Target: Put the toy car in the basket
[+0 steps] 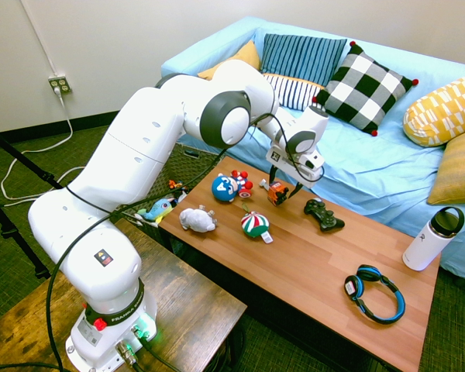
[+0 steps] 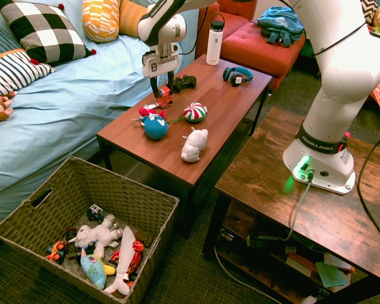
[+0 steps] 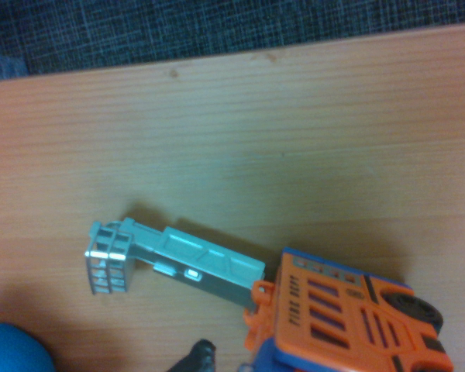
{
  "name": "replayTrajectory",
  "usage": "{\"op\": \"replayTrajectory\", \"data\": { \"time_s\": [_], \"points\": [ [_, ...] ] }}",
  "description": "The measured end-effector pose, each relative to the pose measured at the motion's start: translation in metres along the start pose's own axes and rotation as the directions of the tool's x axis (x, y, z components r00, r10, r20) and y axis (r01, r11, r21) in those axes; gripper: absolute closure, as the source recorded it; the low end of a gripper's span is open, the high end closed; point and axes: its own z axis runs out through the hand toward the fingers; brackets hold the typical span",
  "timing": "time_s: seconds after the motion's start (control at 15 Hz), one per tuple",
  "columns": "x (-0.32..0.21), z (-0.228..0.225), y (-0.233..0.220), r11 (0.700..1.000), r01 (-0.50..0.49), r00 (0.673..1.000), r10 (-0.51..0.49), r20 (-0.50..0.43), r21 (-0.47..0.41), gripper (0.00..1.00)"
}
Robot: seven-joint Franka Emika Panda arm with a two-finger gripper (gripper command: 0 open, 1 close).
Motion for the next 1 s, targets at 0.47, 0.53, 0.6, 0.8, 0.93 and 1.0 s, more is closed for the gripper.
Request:
{"op": "replayTrajectory", "data": {
  "time_s": [0.47, 0.53, 0.6, 0.8, 0.93, 1.0],
  "points": [
    [-0.004, 0.002, -0.006, 1.0, 0.01, 1.0, -0.01, 0.0, -0.003, 1.0],
    [-0.004, 0.002, -0.007, 1.0, 0.01, 1.0, -0.01, 0.0, -0.003, 1.0],
    [-0.004, 0.002, -0.007, 1.0, 0.01, 1.0, -0.01, 0.0, -0.004, 1.0],
    [-0.004, 0.003, -0.006, 1.0, 0.009, 1.0, -0.009, 0.001, -0.006, 1.0],
    [-0.002, -0.002, -0.005, 1.0, 0.006, 1.0, -0.006, -0.007, -0.003, 1.0],
    [-0.002, -0.014, -0.003, 1.0, 0.004, 1.0, -0.004, -0.017, 0.006, 1.0]
  ]
}}
